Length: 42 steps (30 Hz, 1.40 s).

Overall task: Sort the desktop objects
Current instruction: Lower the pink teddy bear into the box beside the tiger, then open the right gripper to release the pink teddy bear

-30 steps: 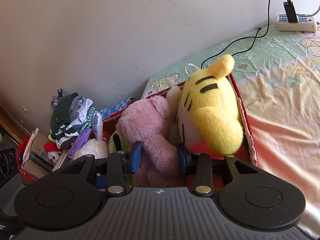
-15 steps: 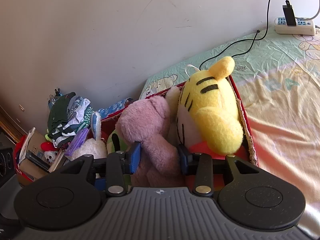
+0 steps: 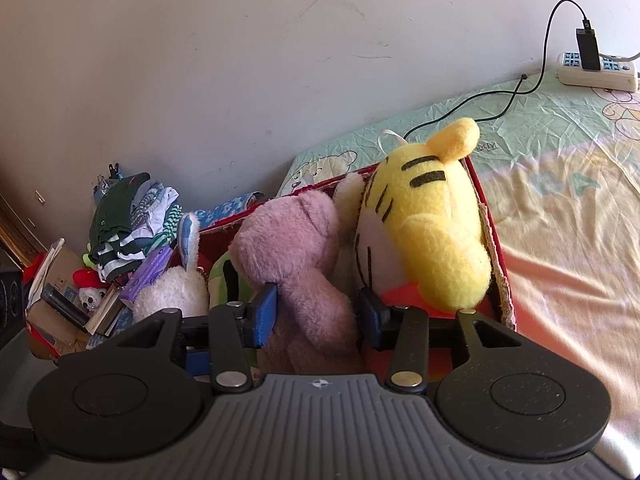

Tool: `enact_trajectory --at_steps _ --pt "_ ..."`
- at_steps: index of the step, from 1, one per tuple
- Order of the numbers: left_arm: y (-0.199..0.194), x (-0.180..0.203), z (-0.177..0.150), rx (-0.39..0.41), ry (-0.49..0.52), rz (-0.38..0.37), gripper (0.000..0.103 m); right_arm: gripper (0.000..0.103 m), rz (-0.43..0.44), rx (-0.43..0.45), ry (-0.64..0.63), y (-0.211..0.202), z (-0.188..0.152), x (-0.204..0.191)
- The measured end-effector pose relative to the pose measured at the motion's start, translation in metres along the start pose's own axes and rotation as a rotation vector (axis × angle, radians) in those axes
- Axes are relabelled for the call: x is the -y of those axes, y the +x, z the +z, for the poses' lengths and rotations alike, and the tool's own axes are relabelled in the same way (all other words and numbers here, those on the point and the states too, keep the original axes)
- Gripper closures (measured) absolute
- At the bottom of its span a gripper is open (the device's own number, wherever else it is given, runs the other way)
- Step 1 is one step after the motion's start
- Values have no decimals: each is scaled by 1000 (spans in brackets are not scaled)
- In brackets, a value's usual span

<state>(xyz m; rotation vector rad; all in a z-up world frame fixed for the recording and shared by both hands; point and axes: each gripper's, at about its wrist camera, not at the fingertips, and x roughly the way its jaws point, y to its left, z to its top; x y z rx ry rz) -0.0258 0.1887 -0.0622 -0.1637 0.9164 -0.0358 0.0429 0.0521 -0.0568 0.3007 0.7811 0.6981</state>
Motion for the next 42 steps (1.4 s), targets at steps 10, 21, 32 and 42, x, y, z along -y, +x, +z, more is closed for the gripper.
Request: enact_trajectory --at_steps 10,21,32,42 --pt "-2 -1 -3 -18 -24 -3 1 56 -13 12 -21 -1 -6 -3" --pt "-19 -7 -6 6 -21 22 1 54 -37 8 -14 -6 -5 -13" --pt "-34 -13 -6 10 -22 123 1 54 -89 29 -46 -22 -8 -27" --pt "-32 -4 -4 9 -30 205 1 54 -66 26 -38 -27 -7 -25"
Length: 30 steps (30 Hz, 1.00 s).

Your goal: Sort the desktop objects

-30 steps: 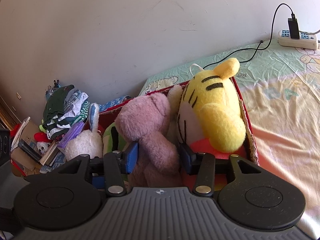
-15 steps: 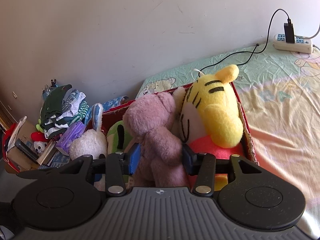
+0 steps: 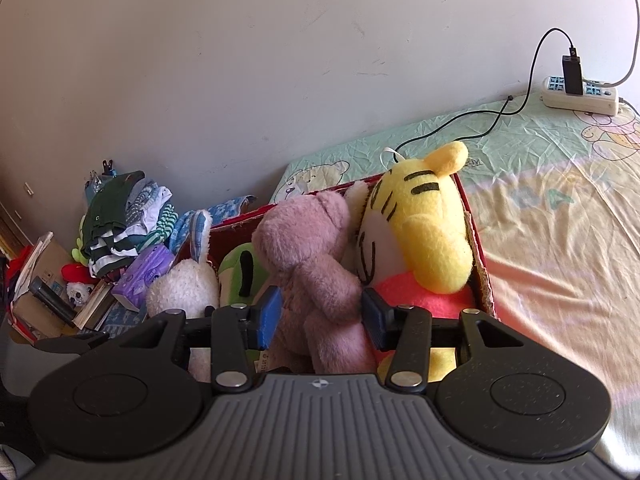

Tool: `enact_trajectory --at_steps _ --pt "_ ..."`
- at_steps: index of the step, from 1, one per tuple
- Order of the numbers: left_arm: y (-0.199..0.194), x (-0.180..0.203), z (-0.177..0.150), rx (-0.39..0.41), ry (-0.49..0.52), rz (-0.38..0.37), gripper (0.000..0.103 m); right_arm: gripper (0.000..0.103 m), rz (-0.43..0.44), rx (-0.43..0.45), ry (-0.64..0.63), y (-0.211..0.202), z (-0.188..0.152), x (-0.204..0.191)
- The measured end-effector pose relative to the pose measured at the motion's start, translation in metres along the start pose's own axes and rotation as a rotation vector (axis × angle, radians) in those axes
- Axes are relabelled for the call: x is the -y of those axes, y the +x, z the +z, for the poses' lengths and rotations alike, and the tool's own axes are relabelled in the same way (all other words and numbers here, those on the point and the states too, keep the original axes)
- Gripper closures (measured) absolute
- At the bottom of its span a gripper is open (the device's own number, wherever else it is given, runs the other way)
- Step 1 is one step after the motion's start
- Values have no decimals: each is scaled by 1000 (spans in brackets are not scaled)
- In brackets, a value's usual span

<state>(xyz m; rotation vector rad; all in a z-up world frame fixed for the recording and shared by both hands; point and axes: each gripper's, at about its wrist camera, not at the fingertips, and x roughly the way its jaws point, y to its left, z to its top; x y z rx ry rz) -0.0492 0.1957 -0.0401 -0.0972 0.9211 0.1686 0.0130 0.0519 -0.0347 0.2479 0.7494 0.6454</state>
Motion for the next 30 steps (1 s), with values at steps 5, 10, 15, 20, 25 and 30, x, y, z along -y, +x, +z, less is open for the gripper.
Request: enact_trajectory --at_steps 5,10,15,20,25,30 --pt "-1 6 0 -6 -27 60 1 54 21 -31 -25 1 2 0" --pt "0 8 0 -14 -58 112 1 54 21 -59 -64 1 1 2" --pt "3 9 -3 -34 -87 133 1 55 37 -68 -62 0 1 9" --pt "5 7 -6 -47 -102 157 1 55 41 -62 -64 -5 0 11" --pt "-11 4 -10 -15 -88 170 1 55 19 -21 -85 -25 1 11" --pt "-38 19 -9 74 -54 133 1 55 -39 43 -69 -51 5 24"
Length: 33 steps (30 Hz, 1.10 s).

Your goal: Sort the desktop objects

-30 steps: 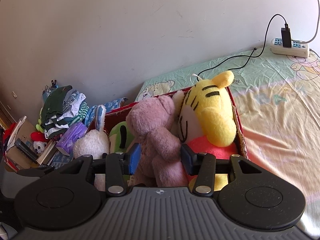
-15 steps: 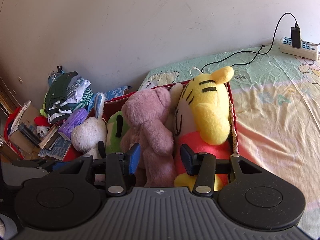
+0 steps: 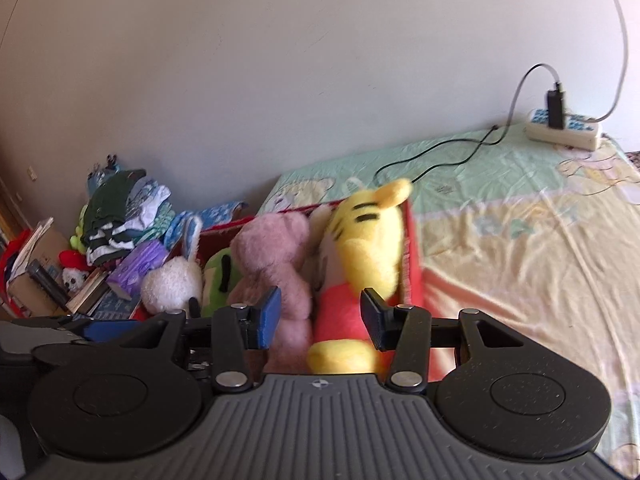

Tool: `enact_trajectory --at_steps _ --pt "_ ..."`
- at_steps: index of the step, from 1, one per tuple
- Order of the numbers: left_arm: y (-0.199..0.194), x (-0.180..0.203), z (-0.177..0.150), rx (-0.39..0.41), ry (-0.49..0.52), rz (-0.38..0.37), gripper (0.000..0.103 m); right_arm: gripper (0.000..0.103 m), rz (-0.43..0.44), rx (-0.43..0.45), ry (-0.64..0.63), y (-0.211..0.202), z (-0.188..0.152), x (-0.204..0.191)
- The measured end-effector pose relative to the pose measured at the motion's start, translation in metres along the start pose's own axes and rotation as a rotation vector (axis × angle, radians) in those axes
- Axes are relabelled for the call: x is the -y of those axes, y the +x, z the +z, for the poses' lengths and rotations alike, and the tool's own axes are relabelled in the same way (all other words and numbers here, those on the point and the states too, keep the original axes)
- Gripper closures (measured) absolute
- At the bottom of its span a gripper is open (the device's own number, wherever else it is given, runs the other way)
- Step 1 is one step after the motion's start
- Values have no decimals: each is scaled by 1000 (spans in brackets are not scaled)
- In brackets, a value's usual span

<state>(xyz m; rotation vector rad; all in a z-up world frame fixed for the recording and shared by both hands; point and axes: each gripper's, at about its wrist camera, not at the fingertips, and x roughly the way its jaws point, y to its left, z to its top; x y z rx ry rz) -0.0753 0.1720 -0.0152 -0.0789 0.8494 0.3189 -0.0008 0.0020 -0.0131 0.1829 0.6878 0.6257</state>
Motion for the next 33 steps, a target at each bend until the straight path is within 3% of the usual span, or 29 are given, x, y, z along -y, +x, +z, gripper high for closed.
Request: enact_trajectory --at_steps 4,12,22,27,33 --pt "-17 32 3 52 42 -49 1 55 -75 29 12 -20 2 18" --pt "-28 111 -3 36 130 -121 1 51 -249 15 59 -54 -9 69" --pt "-11 186 -27 -57 194 -106 1 47 -386 -54 66 -73 -30 125" --pt "3 204 -35 -107 195 -70 1 38 -437 -103 58 -71 -36 143" --pt "17 205 -40 -167 160 -15 1 37 -430 -132 34 -65 -37 146"
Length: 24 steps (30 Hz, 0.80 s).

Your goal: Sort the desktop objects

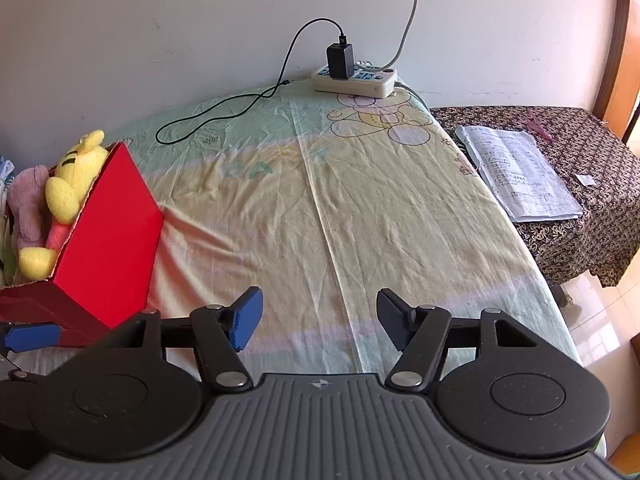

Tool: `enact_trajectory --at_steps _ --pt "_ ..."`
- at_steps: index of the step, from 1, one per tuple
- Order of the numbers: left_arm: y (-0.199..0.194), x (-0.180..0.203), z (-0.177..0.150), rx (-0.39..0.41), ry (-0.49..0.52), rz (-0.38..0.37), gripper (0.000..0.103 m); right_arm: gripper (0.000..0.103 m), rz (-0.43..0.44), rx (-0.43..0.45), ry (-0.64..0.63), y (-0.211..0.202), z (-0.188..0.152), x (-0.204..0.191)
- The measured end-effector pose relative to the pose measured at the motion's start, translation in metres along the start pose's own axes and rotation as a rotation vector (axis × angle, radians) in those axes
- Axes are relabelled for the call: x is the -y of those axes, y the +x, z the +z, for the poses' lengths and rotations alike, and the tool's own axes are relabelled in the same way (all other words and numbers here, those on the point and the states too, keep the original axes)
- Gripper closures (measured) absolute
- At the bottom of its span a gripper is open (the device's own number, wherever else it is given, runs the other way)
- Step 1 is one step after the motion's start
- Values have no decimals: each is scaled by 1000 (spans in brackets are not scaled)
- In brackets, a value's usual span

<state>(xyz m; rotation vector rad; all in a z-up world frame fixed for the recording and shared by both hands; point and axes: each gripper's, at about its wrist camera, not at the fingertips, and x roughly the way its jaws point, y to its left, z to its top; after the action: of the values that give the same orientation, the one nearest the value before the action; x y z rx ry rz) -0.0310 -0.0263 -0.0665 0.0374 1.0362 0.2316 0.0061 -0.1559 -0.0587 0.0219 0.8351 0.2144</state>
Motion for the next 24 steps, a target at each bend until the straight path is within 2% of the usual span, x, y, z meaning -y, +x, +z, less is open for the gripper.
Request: enact_trajectory --at_steps 7,13,24 --pt "11 -21 -12 -54 -70 29 1 34 36 -46 -57 13 -3 -21" --pt "14 -50 -21 -70 -113 48 1 34 69 -68 -110 17 -8 -56" --pt "16 -124 -40 -89 -149 50 1 33 86 -96 -152 15 -20 -127"
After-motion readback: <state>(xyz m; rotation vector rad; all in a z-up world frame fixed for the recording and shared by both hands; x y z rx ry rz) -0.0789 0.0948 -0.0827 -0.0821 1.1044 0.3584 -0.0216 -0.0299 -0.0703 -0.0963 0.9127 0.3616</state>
